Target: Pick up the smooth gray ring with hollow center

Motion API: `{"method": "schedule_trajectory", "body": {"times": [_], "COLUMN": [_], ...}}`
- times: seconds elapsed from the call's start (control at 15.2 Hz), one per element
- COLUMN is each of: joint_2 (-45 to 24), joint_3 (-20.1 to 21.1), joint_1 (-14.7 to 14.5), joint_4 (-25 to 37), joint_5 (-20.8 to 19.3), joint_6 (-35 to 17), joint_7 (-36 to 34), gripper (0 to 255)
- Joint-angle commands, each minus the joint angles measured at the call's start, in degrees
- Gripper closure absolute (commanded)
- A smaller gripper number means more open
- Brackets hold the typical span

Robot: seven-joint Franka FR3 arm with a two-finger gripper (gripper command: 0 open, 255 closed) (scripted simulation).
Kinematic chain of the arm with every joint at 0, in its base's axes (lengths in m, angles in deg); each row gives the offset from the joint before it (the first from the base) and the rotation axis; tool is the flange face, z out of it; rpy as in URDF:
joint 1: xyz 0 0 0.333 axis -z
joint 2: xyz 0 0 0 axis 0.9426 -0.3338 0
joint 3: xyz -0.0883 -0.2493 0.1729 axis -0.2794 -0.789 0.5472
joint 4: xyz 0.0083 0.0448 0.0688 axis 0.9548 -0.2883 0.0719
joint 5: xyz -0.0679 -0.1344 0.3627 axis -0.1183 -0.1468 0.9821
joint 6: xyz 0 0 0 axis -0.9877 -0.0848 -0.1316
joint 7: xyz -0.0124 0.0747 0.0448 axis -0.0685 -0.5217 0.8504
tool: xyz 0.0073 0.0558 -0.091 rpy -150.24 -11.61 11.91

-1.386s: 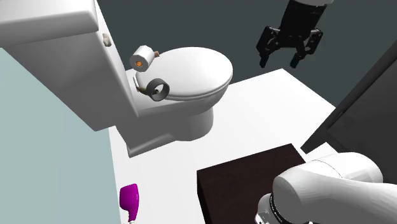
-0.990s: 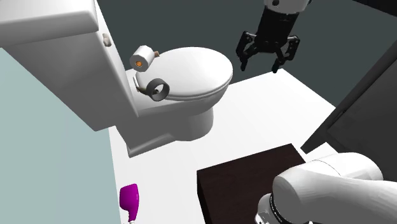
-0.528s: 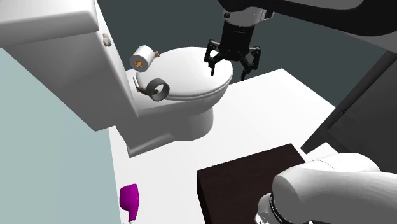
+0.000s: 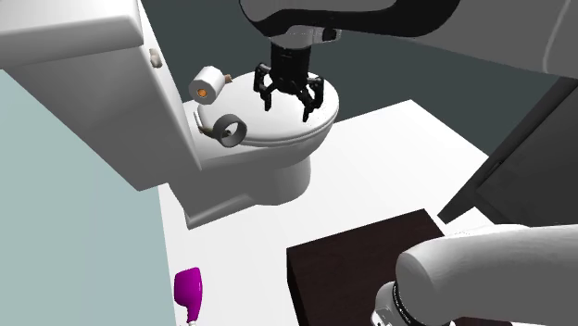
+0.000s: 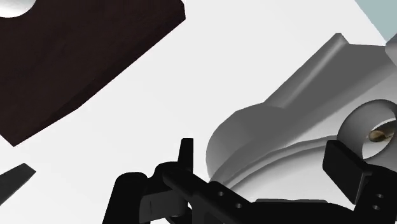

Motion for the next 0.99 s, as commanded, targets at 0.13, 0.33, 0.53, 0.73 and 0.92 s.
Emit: {"method": "schedule_trajectory", "body": {"times": [0.13, 0.33, 0.53, 0.73, 0.92], "joint_2": [-8.8, -16.18, -24.14, -32.38, -40.6], "joint_3": [4.76, 7.7, 9.65, 10.29, 9.58], "joint_1": [1.31, 1.75, 1.27, -0.42, -3.24], "joint_4": [5.39, 10.4, 16.23, 22.99, 30.81], "joint_5": [-1.99, -5.06, -9.24, -13.92, -18.28], "joint_6": [-3.52, -5.45, -6.61, -6.8, -5.97], "joint_7": [-10.21, -18.16, -26.26, -34.02, -40.87], "gripper": [0, 0, 0, 0, 0]}}
